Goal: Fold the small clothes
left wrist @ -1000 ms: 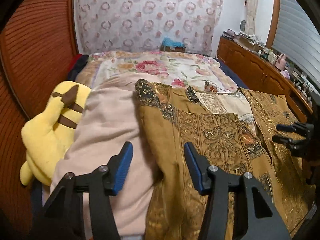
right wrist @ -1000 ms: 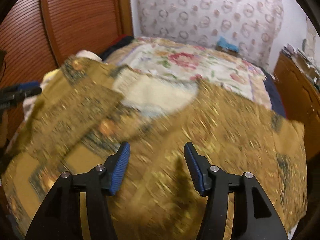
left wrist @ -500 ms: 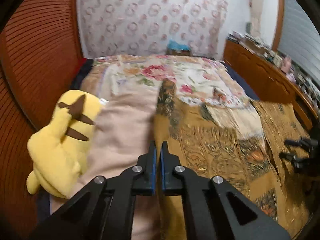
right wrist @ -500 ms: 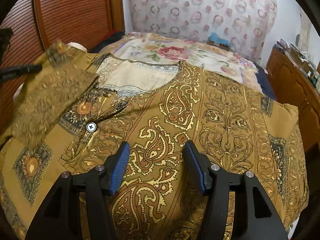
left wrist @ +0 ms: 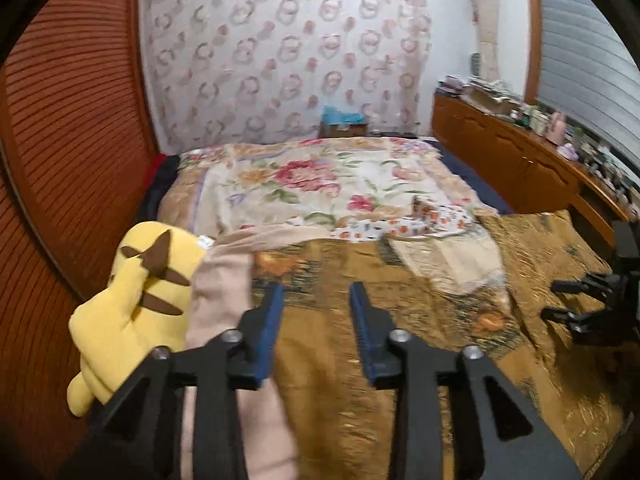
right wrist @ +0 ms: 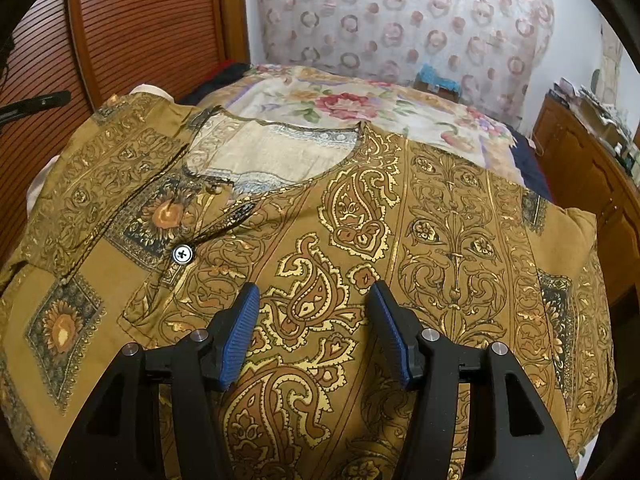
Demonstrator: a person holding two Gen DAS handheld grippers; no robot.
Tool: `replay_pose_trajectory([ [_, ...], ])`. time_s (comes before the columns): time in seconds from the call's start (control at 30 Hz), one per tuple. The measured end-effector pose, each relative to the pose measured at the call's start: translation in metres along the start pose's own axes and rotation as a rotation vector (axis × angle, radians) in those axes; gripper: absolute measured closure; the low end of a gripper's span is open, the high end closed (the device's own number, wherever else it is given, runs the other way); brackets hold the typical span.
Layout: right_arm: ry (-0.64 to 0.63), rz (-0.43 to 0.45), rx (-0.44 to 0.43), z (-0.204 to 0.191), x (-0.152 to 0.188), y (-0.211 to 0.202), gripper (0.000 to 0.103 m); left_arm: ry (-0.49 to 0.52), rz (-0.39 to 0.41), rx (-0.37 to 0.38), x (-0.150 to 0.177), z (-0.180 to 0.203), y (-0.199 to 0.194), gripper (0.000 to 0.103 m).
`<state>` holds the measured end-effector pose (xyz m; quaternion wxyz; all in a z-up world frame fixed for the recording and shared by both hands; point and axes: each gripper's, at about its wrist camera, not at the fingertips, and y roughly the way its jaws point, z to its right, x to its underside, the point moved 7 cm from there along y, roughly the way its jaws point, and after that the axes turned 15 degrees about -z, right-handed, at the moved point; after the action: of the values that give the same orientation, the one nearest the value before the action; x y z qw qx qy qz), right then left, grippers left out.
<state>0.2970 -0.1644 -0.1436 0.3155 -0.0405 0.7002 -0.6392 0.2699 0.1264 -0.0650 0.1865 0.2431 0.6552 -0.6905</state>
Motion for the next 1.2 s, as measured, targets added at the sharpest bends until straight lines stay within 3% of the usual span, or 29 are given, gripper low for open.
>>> replay_pose_trajectory([
  [0.07, 0.009, 0.008, -0.008, 0.002, 0.000, -0.002, 0.045, 0.011, -0.001, 0.034, 0.003, 0.015, 0.000, 0.046],
  [0.1, 0.022, 0.015, -0.010, 0.004, 0.001, -0.004, 0.046, 0.018, -0.010, 0.067, 0.008, 0.027, 0.003, 0.043],
  [0.27, 0.079, 0.065, 0.019, 0.034, 0.006, -0.033, 0.046, 0.077, -0.089, 0.138, 0.028, 0.077, 0.026, 0.043],
  [0.37, 0.131, 0.092, 0.077, 0.072, 0.016, -0.055, 0.046, 0.106, -0.130, 0.154, 0.040, 0.100, 0.041, 0.043],
  [0.6, 0.328, 0.086, 0.197, 0.172, 0.065, -0.084, 0.046, 0.141, -0.195, 0.194, 0.058, 0.137, 0.062, 0.043],
  [0.73, 0.408, 0.055, 0.222, 0.211, 0.095, -0.087, 0.046, 0.173, -0.204, 0.172, 0.064, 0.148, 0.069, 0.043],
  [1.0, 0.480, 0.011, 0.165, 0.237, 0.120, -0.078, 0.046, 0.183, -0.185, 0.122, 0.064, 0.150, 0.072, 0.041],
  [1.2, 0.494, -0.012, 0.099, 0.239, 0.123, -0.067, 0.046, 0.218, -0.202, 0.122, 0.066, 0.157, 0.075, 0.025],
])
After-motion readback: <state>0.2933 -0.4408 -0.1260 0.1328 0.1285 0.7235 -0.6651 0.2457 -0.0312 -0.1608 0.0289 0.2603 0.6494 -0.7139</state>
